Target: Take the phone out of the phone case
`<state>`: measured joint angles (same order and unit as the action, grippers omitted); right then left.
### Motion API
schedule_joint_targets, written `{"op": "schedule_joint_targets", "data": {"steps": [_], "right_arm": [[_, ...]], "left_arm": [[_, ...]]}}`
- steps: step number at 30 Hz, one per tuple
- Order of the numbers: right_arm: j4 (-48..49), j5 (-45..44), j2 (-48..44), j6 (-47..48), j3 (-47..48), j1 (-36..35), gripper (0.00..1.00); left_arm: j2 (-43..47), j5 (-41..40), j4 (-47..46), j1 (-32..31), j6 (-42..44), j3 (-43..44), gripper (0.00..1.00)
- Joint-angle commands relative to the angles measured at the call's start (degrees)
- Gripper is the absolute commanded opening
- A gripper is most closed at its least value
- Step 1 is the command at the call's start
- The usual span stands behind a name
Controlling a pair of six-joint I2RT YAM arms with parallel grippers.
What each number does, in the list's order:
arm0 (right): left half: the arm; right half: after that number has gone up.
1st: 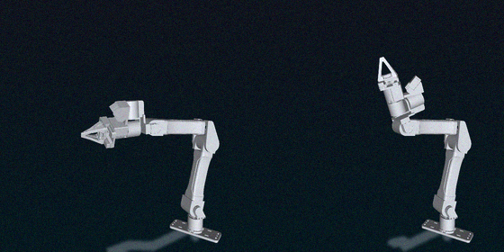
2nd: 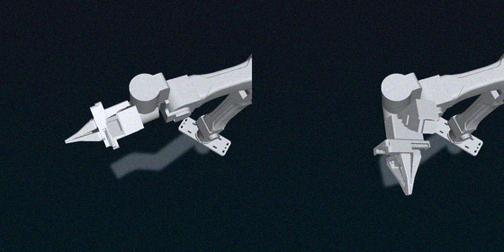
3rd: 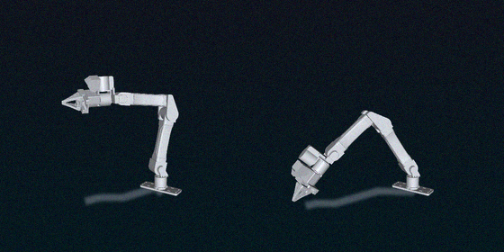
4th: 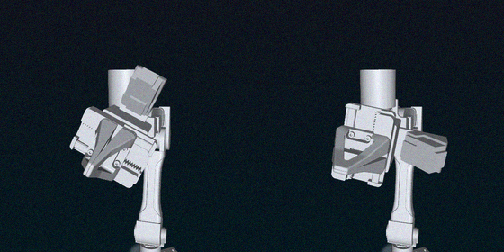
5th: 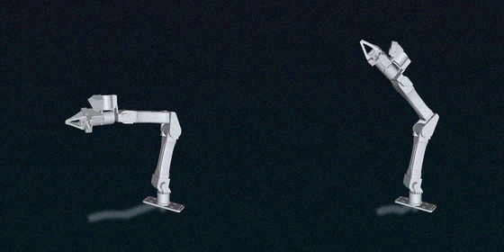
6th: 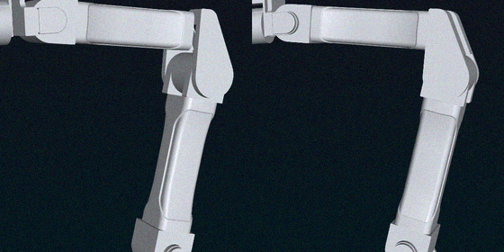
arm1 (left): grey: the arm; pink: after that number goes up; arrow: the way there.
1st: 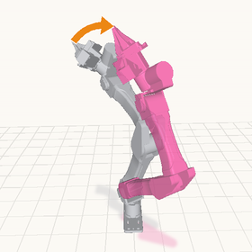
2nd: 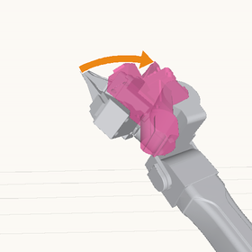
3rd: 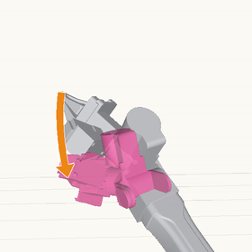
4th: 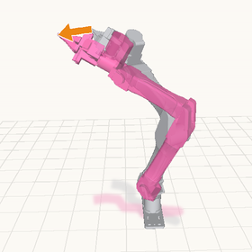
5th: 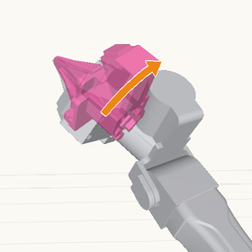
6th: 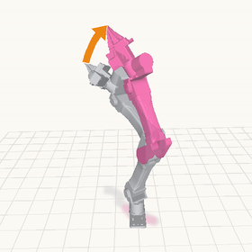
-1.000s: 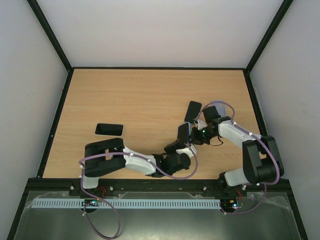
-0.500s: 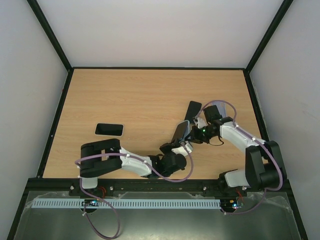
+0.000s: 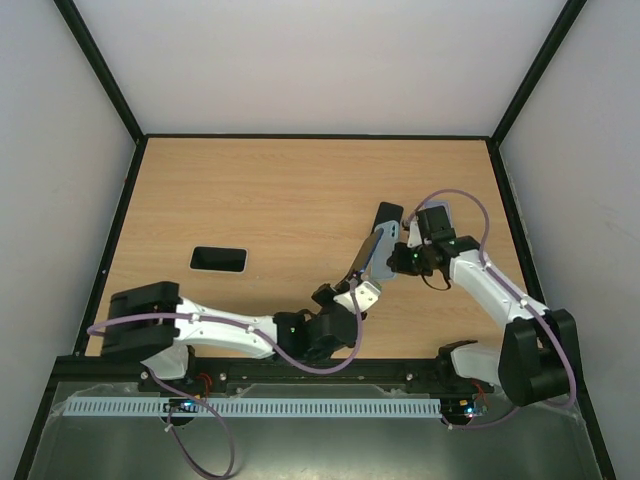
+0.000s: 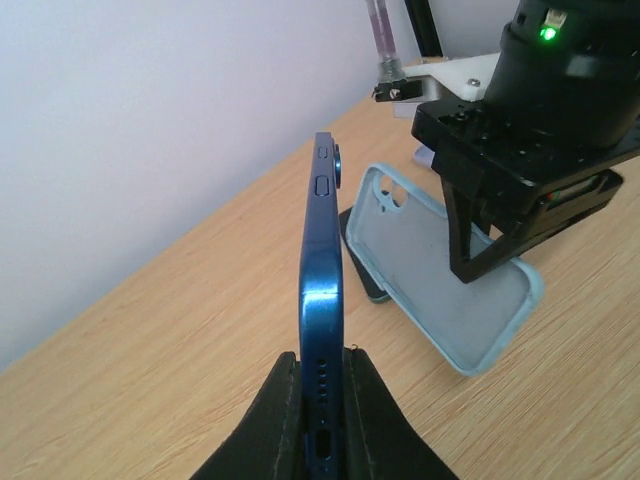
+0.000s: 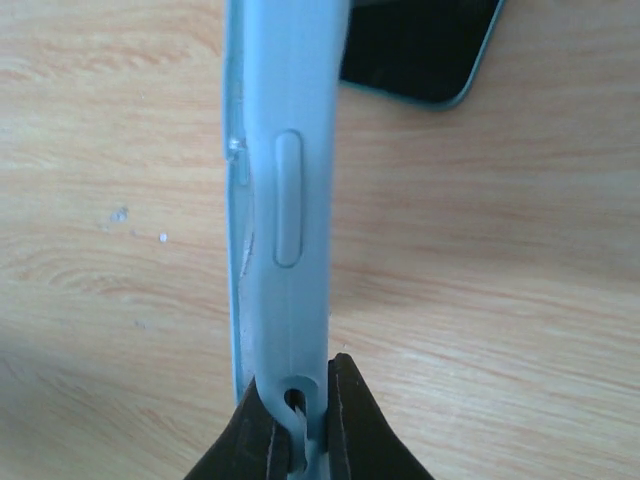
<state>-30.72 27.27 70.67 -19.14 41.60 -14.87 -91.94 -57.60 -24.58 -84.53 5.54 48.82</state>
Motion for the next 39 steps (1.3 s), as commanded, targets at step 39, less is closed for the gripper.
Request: {"op": "schedule_joint_targets", "data": {"steps": [39], "right_arm": [[18.77, 0.85, -10.04, 12.73, 1.02, 15.76, 0.02]], "left_arm": [[-21.58, 4.49, 2.85, 24.05, 26.02, 5.19, 0.06]]}}
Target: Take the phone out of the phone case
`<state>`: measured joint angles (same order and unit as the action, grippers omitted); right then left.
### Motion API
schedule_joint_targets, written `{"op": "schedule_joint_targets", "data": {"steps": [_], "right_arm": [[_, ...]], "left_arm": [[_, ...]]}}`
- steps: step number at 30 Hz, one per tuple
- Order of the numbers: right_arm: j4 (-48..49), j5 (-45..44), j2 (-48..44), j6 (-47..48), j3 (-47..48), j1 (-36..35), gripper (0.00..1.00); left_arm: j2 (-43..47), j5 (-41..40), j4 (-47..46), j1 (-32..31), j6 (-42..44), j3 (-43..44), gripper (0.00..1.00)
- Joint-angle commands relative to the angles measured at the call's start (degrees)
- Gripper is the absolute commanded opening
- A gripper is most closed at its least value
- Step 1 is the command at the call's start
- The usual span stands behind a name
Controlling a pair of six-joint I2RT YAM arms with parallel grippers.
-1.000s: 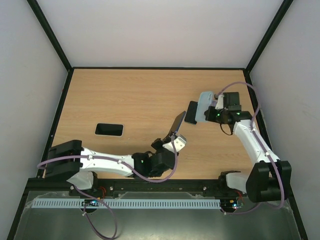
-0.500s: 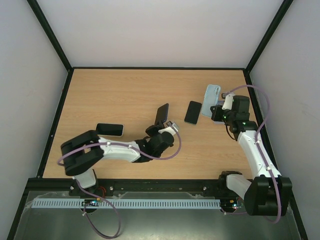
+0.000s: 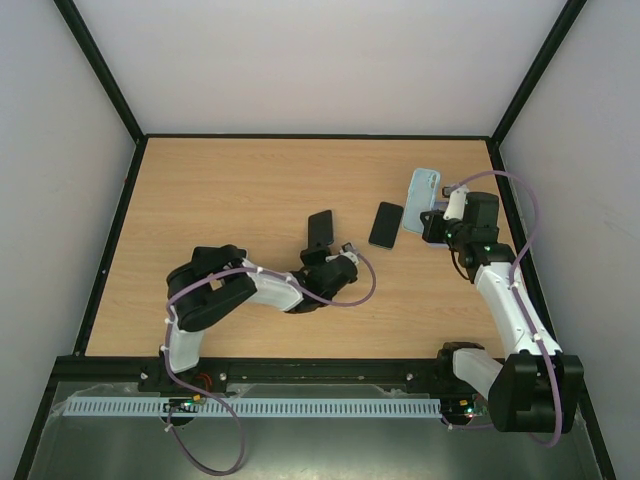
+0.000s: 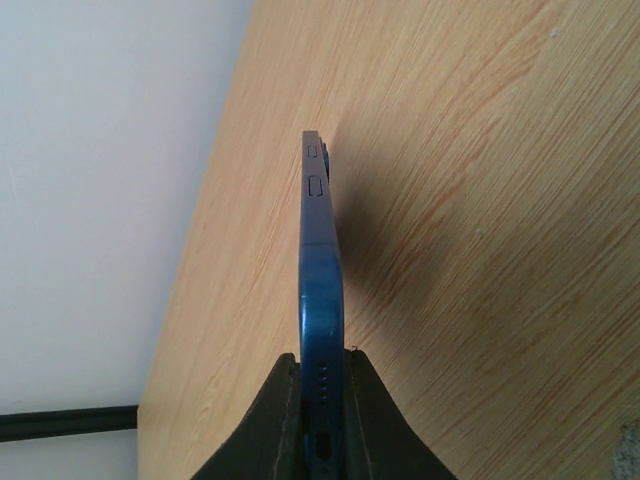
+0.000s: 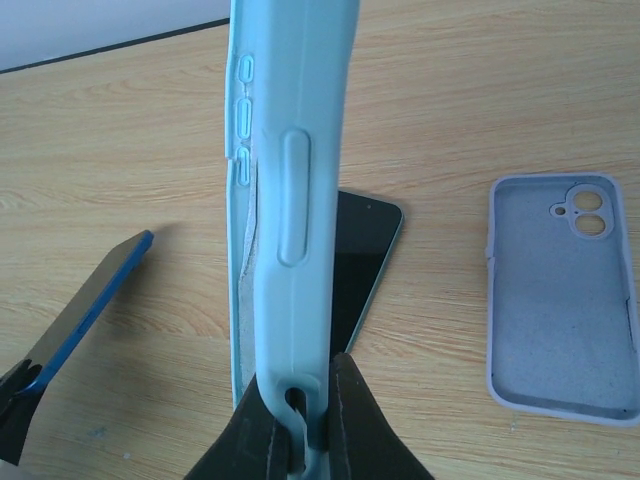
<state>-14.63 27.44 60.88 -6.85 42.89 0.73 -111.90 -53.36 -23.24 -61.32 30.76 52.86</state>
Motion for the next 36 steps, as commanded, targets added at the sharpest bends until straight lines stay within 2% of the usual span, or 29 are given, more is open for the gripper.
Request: {"op": "schedule_joint_targets", "data": {"steps": [1, 7, 15, 20, 24, 29, 30, 36], "right_arm": [[2.68, 0.68, -0.24, 0.48, -0.27, 0.15, 0.02], [2.77, 0.90, -0.30, 0.59, -0.38, 0.19, 0.02], [2.68, 0.68, 0.15, 0.74, -0.40, 0.21, 0.02], [2.60, -0.01, 1.11, 0.84, -0.49, 0.20, 0.02], [2.55, -1.99, 2.07, 0.78, -0.15, 0.22, 0.02], [2.76, -7.66, 1.83, -0.04, 0.24, 0.23, 0.02], [2.76, -9.09, 1.71, -0.25, 0.26, 0.35, 0.02], [3.24, -15.90, 0.90, -1.99, 0.30, 1.82, 0.02]], "left_arm": [[-1.59, 0.65, 2.10, 1.08, -0.24, 1.16, 0.08], [-0.12, 5.80, 9.04, 2.12, -7.83, 1.97, 0.37], [3.65, 12.02, 16.27, 2.69, -18.31, 2.35, 0.55], [10.24, 17.22, 18.40, 2.87, -25.02, 0.67, 0.67], [14.83, 22.77, 18.09, 3.23, -33.95, 0.76, 0.77], [11.77, 25.20, 21.33, 3.24, -49.33, 9.41, 0.93], [10.27, 25.84, 21.95, 3.23, -51.66, 11.37, 0.99], [-1.58, 25.52, 27.30, 3.22, -57.16, 25.93, 1.00]]}}
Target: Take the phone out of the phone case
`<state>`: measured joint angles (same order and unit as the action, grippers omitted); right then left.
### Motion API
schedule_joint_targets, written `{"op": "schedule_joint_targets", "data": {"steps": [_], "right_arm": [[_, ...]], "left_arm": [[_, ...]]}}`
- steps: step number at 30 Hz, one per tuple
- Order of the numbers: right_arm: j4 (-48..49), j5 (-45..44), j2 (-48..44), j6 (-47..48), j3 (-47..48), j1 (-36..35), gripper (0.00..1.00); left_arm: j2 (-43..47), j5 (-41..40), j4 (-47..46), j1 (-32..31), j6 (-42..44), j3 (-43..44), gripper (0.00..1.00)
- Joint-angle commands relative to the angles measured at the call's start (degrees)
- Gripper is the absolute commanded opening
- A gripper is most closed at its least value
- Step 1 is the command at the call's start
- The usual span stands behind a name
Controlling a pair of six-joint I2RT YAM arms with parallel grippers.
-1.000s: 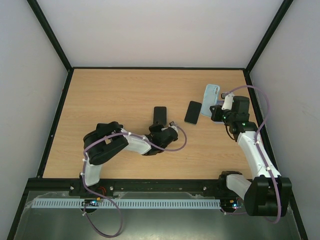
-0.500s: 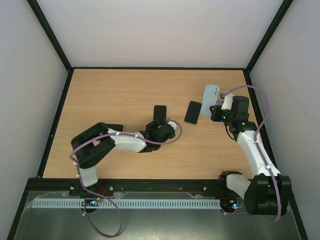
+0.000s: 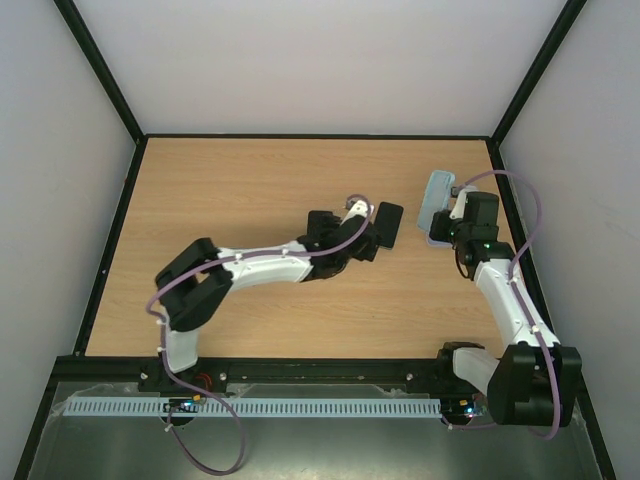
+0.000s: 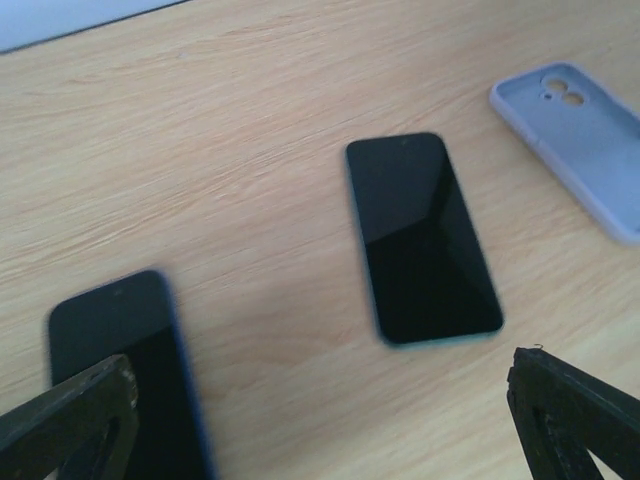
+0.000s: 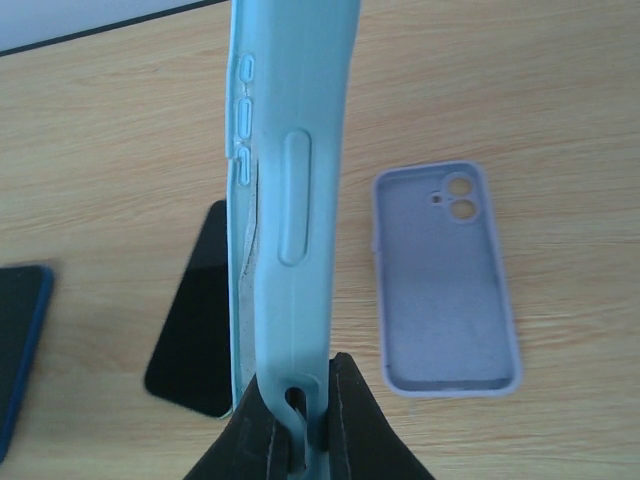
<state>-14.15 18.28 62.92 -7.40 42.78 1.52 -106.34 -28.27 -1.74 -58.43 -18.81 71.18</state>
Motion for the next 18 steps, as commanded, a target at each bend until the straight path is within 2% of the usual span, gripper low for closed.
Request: {"op": "schedule_joint_targets", "data": {"steps": [1, 9, 18], "right_arm": [[2.89, -7.43, -1.35, -1.69, 0.37, 1.29, 0.02], [2.99, -8.15, -1.80, -2.29, 0.30, 2.00, 0.02], [2.73, -6.34, -1.47, -2.11, 0.46, 2.00, 0.02]], "left_arm": [[-9.39, 0.25, 6.66, 0.34, -7.83, 10.14, 1.00], [-26.19, -2.83, 12.90, 0.79, -9.07, 28.25, 1.00], [-34.79, 8.76, 13.86, 3.60, -8.24, 38.14, 1.00]]}}
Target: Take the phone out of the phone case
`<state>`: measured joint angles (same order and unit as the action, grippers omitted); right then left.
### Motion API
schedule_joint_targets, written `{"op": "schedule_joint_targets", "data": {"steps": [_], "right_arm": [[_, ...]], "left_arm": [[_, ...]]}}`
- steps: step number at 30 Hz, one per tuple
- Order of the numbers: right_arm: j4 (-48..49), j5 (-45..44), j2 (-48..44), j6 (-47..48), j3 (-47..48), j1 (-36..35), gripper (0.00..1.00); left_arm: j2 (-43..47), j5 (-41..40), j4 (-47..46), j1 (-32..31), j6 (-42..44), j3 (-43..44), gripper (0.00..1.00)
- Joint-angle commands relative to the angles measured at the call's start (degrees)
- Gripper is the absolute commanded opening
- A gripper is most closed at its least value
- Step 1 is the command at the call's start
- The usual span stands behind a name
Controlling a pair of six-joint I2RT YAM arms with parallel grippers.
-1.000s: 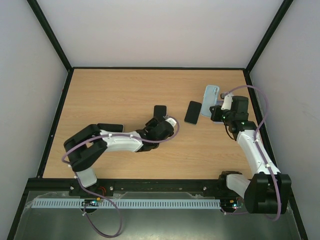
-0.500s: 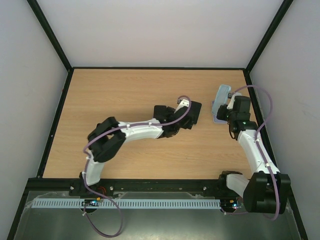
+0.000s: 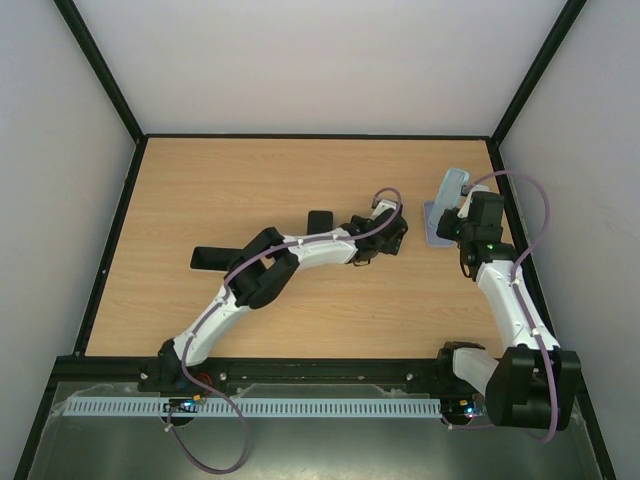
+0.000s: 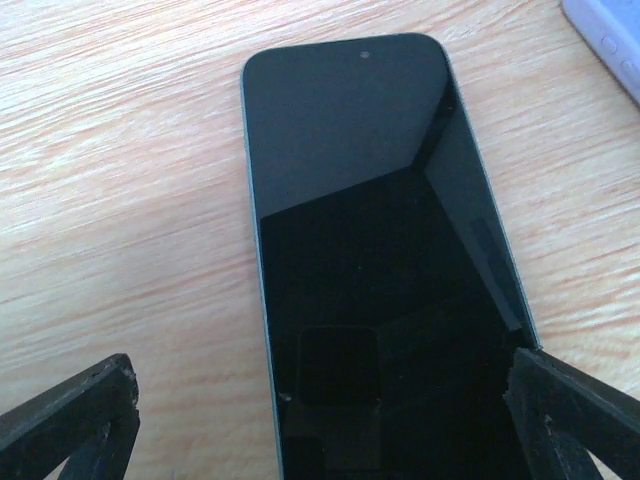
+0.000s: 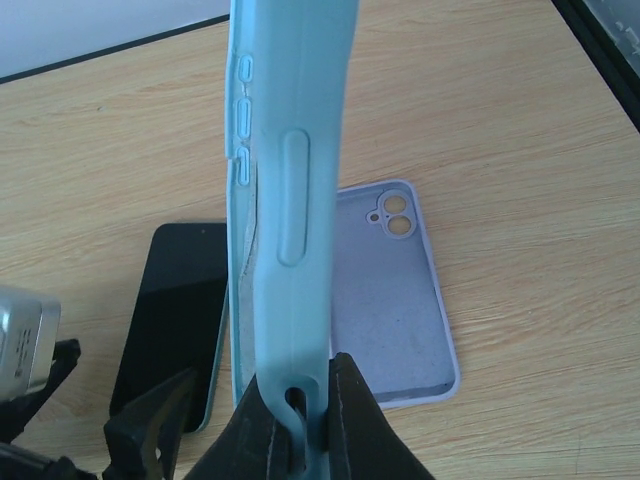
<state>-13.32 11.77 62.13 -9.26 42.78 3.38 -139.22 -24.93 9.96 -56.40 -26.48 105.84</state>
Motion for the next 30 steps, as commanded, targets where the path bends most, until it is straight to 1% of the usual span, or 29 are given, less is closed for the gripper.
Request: {"op": "schedule_joint_targets", "data": {"steps": [1, 7, 12, 15, 18, 22, 26, 30], "right_arm": [[1.90, 0.32, -0.74, -0.38, 0.48, 0.14, 0.02], [1.82, 1.15, -0.89, -0.39, 0.67, 0.15, 0.02], [1.70, 1.45, -1.18, -0.29, 0.55, 0.18, 0.02], [1.70, 1.63, -1.22, -0.24, 0.63, 0.16, 0.02], [1.58, 1.84, -1.22, -0.26, 0.64, 0.16, 0.02], [1.63, 2.13, -1.14, -0.34, 0.72, 0.14, 0.02], [1.63, 2.32, -1.18, -0.33, 0.72, 0.21, 0.02], [1.63, 2.52, -1.01, -0.33, 0.72, 0.14, 0.02]], "left_arm": [[-2.43, 6.11, 2.17, 1.69, -0.69, 3.91, 1.00], [-5.17, 8.62, 2.57, 1.91, -2.18, 7.05, 1.00], [-5.43, 10.38, -0.07, 1.89, -4.94, 6.35, 1.00], [-6.66, 10.73, 0.88, 1.83, -5.42, 8.28, 1.00], [-7.17, 11.46, 0.64, 1.65, -5.38, 8.32, 1.00], [-7.94, 9.00, 2.46, 0.94, -5.56, 9.58, 1.00], [-11.02, 4.69, 9.45, -0.07, -5.91, 14.75, 1.00], [-12.63, 3.22, 11.81, -0.46, -6.01, 16.29, 1.00]]}}
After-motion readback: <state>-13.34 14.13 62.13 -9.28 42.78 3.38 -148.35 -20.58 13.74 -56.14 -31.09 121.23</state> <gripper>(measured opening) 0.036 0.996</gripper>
